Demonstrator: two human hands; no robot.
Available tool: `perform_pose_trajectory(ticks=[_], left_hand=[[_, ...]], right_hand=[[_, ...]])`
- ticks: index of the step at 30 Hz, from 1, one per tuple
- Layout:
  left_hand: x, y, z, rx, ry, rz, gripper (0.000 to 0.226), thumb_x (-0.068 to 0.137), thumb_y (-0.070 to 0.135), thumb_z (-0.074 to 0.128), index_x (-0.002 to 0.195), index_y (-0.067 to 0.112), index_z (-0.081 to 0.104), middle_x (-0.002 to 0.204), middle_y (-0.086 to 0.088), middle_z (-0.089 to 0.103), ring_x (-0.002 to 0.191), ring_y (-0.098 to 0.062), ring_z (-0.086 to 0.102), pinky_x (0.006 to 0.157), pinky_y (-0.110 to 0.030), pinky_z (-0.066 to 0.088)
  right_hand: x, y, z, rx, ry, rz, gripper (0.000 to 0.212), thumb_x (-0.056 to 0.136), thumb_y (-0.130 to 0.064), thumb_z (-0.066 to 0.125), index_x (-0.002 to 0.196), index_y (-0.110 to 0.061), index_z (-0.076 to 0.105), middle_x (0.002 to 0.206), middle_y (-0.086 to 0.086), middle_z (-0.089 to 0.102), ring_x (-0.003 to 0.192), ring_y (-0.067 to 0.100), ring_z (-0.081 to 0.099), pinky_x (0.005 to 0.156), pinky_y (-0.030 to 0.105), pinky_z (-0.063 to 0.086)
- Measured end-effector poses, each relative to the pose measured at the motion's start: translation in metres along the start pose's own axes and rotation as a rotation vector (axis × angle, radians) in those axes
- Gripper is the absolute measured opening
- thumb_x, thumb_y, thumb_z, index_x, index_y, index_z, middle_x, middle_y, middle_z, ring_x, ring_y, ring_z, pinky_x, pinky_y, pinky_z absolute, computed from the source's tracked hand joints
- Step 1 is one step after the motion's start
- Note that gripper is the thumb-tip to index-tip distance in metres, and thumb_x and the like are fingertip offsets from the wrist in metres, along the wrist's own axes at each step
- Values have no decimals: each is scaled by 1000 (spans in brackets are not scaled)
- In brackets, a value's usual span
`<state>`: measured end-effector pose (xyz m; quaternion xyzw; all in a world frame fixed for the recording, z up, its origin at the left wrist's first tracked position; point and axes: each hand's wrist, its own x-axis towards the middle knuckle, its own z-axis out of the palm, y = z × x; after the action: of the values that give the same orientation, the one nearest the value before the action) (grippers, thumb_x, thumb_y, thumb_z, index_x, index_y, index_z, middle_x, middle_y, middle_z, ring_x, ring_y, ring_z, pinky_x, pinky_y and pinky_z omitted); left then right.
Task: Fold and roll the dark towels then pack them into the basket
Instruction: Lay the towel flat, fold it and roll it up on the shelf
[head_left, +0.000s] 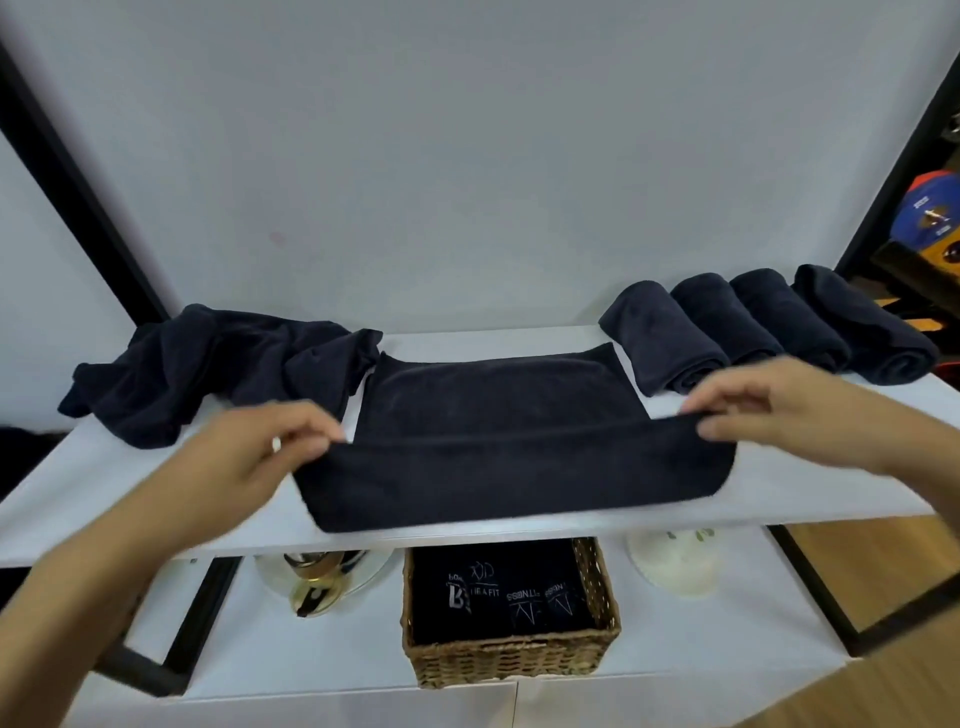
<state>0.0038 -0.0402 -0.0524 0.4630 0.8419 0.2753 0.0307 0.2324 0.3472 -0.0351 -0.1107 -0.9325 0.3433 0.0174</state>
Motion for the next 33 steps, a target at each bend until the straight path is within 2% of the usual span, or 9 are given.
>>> perform_pose_trajectory(ticks=[3,9,14,17,20,23,27,31,33], left_hand=[[61,-18,3,63,100,-136,16,94,20,58,90,31,70,86,13,70,84,-6,64,76,-21,46],[160,-51,37,78,148,-413,10,94,11,60,88,14,68,62,0,62,55,-21,63,57,-25,48],[192,-70,68,219,166,-563,11,91,5,54,87,7,64,87,-17,67,75,-34,65,70,-44,58],[186,-43,102,270,273,-344,19,98,23,52,107,12,64,111,-9,63,96,-30,60,78,-41,50],[167,-24,142,268,-14,-169,54,99,52,35,145,25,40,151,0,41,139,-22,36,114,-44,28],[155,-58,140,380,-152,-253,69,93,65,12,155,33,13,163,8,7,150,-15,2,122,-43,0],[137,-69,117,305,-74,-350,85,85,74,7,154,27,20,163,3,10,150,-17,2,122,-44,2],[86,-39,120,203,-144,-29,86,75,85,33,144,34,41,154,14,27,147,-9,16,122,-38,3],[74,-38,117,257,-48,137,56,83,65,53,128,31,61,141,12,51,134,-7,43,116,-39,30]], right_hand=[[51,3,-9,-7,208,40,14,86,-16,71,92,-29,72,80,-14,72,78,1,66,74,16,48],[157,32,8,-304,332,145,14,90,-15,62,102,-17,68,103,0,69,97,18,61,84,26,45],[201,51,33,-530,275,289,19,93,-8,53,110,-11,60,110,12,63,90,28,58,74,37,51],[197,31,72,-503,367,81,29,95,-18,53,123,-13,59,124,9,59,106,30,57,88,42,48],[185,13,121,-411,150,-111,46,101,-43,39,144,-25,42,150,-4,41,139,20,36,115,41,25],[192,34,122,-500,15,-2,56,101,-54,18,153,-33,20,162,-8,15,150,15,8,121,41,2],[207,61,98,-534,29,130,54,101,-53,16,150,-33,26,161,-7,20,148,19,14,119,48,8],[214,57,80,-489,101,108,40,97,-52,41,126,-27,53,133,-4,51,124,23,45,100,46,34],[215,52,68,-419,28,149,37,92,-52,52,118,-26,56,124,-4,56,116,22,49,97,42,37]])
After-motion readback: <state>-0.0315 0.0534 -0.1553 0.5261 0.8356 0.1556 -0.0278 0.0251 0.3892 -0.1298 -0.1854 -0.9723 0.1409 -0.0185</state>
